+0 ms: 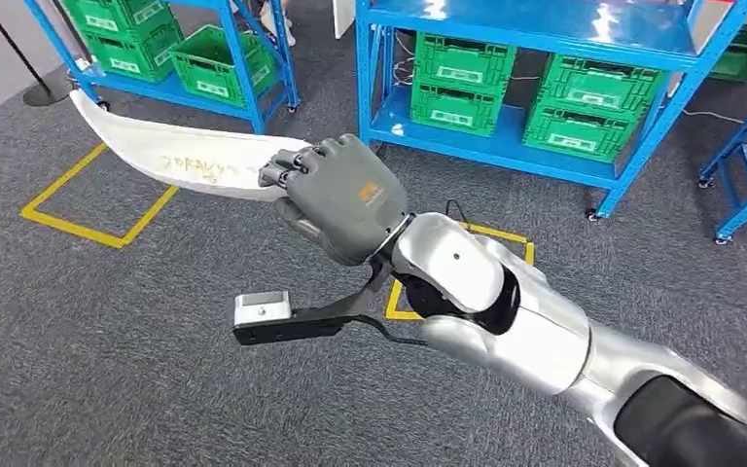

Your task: Take the parts from the cabinet and place them on the table.

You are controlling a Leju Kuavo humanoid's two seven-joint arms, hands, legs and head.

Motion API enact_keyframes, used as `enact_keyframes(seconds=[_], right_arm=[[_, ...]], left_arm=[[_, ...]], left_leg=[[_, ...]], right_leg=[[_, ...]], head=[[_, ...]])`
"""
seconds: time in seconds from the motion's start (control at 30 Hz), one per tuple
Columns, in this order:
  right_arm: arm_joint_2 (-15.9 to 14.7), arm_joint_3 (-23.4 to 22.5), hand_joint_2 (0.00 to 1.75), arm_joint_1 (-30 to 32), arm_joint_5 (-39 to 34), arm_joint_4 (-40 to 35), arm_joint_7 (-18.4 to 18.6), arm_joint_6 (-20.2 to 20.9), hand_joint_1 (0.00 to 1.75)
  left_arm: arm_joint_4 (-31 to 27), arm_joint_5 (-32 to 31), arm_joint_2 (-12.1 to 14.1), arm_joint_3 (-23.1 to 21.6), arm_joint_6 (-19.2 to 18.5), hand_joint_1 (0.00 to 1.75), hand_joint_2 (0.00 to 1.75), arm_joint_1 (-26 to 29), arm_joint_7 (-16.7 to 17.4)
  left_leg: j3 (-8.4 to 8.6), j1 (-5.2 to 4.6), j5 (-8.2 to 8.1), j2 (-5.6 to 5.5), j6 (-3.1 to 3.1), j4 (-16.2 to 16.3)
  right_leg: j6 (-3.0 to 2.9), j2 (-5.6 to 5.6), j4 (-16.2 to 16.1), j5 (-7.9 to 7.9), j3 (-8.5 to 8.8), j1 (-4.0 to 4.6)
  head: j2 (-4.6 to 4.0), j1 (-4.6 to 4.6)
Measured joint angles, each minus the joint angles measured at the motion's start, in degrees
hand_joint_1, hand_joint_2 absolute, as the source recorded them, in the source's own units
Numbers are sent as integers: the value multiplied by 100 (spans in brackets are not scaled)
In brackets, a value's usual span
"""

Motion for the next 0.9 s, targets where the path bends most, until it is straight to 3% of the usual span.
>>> enact_keyframes(seconds=[0.03,0.07,0.1,0.13,0.2,0.23,0.27,0.3,0.33,0.37,0.4,0.43,0.47,0.57,0.6,0.63,0.67,0.73,0.77,0.8,0.83,0.87,0.9], right_arm=[[2,0,175,-6,0,0,-2,0,175],[2,0,175,-12,0,0,-7,0,175],[2,0,175,-10,0,-2,-7,0,175],[2,-2,175,-23,0,-2,-7,-2,175],[2,2,175,-5,0,0,-22,0,175],[2,4,175,-3,-2,0,-33,0,175],[2,7,175,-2,-9,0,-39,0,175],[2,7,175,-3,-13,0,-42,0,175],[2,7,175,-6,-18,0,-44,0,175],[2,7,175,-15,-17,0,-48,0,175],[2,7,175,-25,-20,0,-63,0,175],[2,4,175,-31,-20,0,-66,0,175],[2,4,175,-48,-24,-2,-79,0,175],[2,4,175,-55,-28,0,-98,0,175],[2,4,175,-60,-28,0,-98,0,175],[2,4,175,-73,-31,0,-103,-2,175],[-2,2,175,-81,-33,0,-107,-2,175],[-18,4,175,-52,-33,4,-98,0,175],[-20,7,175,-39,-33,4,-101,0,175],[-28,7,175,-33,-33,9,-96,2,175],[-31,7,175,-35,-33,11,-94,2,175],[-31,7,175,-40,-33,11,-96,0,175],[-31,7,175,-47,-33,9,-98,0,175]], left_arm=[[2,2,0,2,0,0,175,13,0],[0,4,9,4,0,0,175,18,0],[0,11,7,4,0,0,175,22,0],[0,11,7,4,0,0,175,11,-2],[0,13,7,7,0,0,175,2,-4],[0,13,7,7,0,0,175,4,-7],[2,13,4,9,0,0,175,13,-7],[2,15,4,13,0,0,175,23,-7],[2,17,7,20,0,0,175,26,-11],[0,26,9,28,0,0,175,24,-20],[0,28,7,31,0,0,175,17,-31],[2,28,-11,31,-2,0,175,4,-33],[0,28,-9,31,0,0,175,-4,-39],[0,26,0,35,0,0,175,17,-39],[0,28,2,37,0,0,175,31,-37],[0,26,7,39,0,0,175,31,-39],[0,26,11,39,0,0,175,21,-39],[0,26,7,42,-2,0,175,10,-42],[0,26,7,42,0,0,175,13,-42],[0,26,9,42,0,0,175,24,-42],[0,26,11,44,0,0,175,29,-39],[0,26,9,46,0,0,175,29,-39],[0,26,7,46,0,0,175,24,-39]], left_leg=[[-3,7,23,-43,-38,-25],[-38,-11,12,-9,-61,2],[-80,-29,-76,248,-80,119],[-215,-22,-262,392,-105,405],[-629,12,-676,496,-162,1289],[-764,22,-766,503,-180,1576],[-813,41,-736,510,-198,1679],[-702,59,-580,528,-210,1485],[-484,73,-363,564,-220,1082],[-153,80,-113,660,-226,488],[79,71,-80,899,-226,6],[97,11,-131,928,-174,18],[87,21,-80,860,-92,-12],[62,-7,-53,711,15,-30],[94,26,-21,656,66,-75],[95,27,-9,616,91,-82],[80,27,-3,576,114,-81],[61,12,-1,454,135,-77],[55,-1,1,392,139,-68],[51,-9,1,320,139,-56],[47,-13,1,250,138,-41],[47,-16,1,187,136,-27],[46,-14,2,125,129,-13]], right_leg=[[-32,-41,-13,15,4,0],[-88,-115,-95,68,55,-49],[-114,-170,-116,82,78,-47],[-135,-214,-119,84,75,-47],[-139,-338,-117,81,66,-42],[-140,-393,-113,79,61,-42],[-139,-454,-109,78,57,-44],[-133,-512,-106,74,58,-45],[-122,-561,-100,66,62,-46],[-97,-621,-87,50,70,-56],[-65,-666,-70,32,79,-49],[-34,-685,-73,24,70,-13],[10,-728,-70,20,64,-8],[111,-855,-103,26,98,-29],[153,-774,-39,-33,88,-67],[164,-518,186,-185,-5,-70],[169,-367,575,-396,-198,-80],[167,-261,1471,-753,-651,-62],[157,-250,1691,-767,-780,-53],[133,-237,1620,-655,-772,-44],[100,-224,1296,-439,-633,-40],[63,-181,819,-188,-400,-33],[28,-56,276,44,-123,-27]], head=[[0,-2],[0,-2],[0,-26],[0,-37],[0,-33],[0,-37],[0,-35],[0,-35],[0,-35],[0,-35],[0,-35],[0,-39],[0,-24],[0,-28],[0,-17],[0,-15],[0,-7],[0,-4],[0,-7],[0,-2],[0,2],[0,-2],[0,0]])
